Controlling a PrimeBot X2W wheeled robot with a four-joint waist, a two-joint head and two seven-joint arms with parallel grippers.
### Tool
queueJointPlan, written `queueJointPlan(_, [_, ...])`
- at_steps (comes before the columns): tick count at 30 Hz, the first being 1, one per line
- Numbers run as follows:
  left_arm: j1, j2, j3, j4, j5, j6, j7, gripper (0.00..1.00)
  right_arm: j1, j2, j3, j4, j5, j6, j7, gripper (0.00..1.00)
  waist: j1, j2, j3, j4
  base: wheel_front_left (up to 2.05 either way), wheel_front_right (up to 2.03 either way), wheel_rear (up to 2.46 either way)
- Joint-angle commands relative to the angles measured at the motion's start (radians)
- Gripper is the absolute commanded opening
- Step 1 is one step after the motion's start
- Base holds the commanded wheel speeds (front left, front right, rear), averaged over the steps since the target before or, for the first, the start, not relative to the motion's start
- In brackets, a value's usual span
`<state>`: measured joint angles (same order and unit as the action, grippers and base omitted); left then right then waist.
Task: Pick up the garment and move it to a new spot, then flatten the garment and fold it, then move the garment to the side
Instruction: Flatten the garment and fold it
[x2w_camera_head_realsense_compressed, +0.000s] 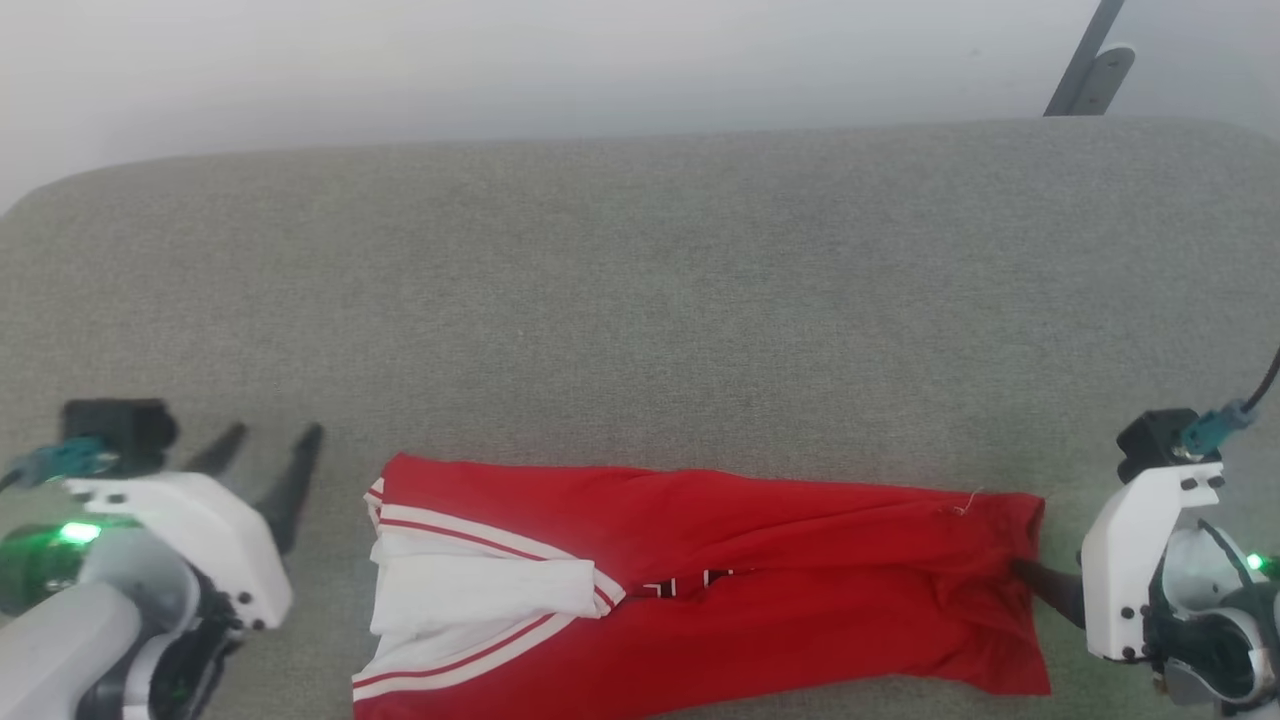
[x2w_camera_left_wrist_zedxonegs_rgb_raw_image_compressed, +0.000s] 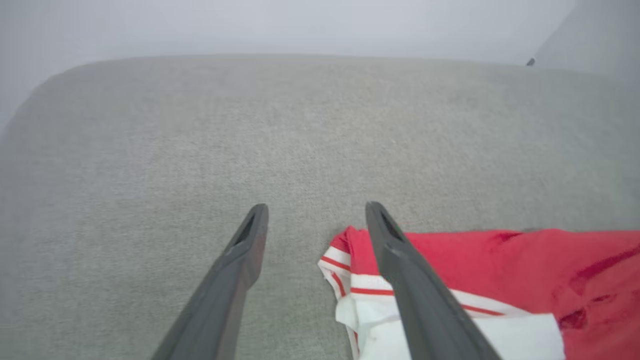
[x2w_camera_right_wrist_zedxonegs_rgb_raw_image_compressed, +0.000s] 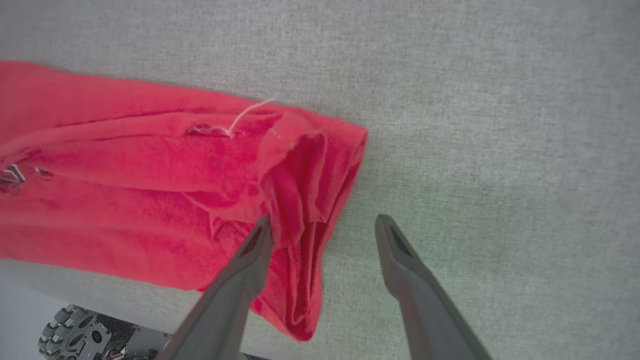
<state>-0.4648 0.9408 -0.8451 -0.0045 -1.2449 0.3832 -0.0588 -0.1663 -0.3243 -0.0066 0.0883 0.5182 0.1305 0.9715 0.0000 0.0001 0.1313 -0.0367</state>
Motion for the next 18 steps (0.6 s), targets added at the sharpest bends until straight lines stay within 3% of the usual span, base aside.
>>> queueJointPlan(1, [0.019, 0.003, 0.011, 0.01, 0.009, 0.008, -0.025, 1.0, 0.009, 0.002, -0.002, 0.001, 0.003, 0.0, 0.001, 1.0, 0.0, -0.0001, -0.001, 0.002, 0.0, 0.0, 0.0])
queueJointPlan(5, [0.062, -0.004, 0.061, 0.054, 0.017, -0.006, -0.157, 1.0, 0.015, 0.003, 0.0, 0.025, 0.013, 0.0, -0.013, 1.0, 0.0, -0.0001, -0.001, 0.015, 0.0, 0.0, 0.0])
queueJointPlan(10, [0.124, -0.034, 0.156, 0.109, 0.071, -0.031, -0.205, 1.0, -0.002, 0.015, 0.018, 0.084, 0.036, 0.0, -0.046, 1.0, 0.0, -0.0001, -0.003, 0.038, 0.0, 0.0, 0.0])
queueJointPlan(18, [0.293, -0.202, 0.501, 0.156, 0.278, -0.134, -0.206, 1.0, -0.037, 0.025, 0.08, 0.225, 0.061, 0.0, -0.121, 1.0, 0.0, -0.0001, -0.01, 0.083, 0.0, 0.0, 0.0])
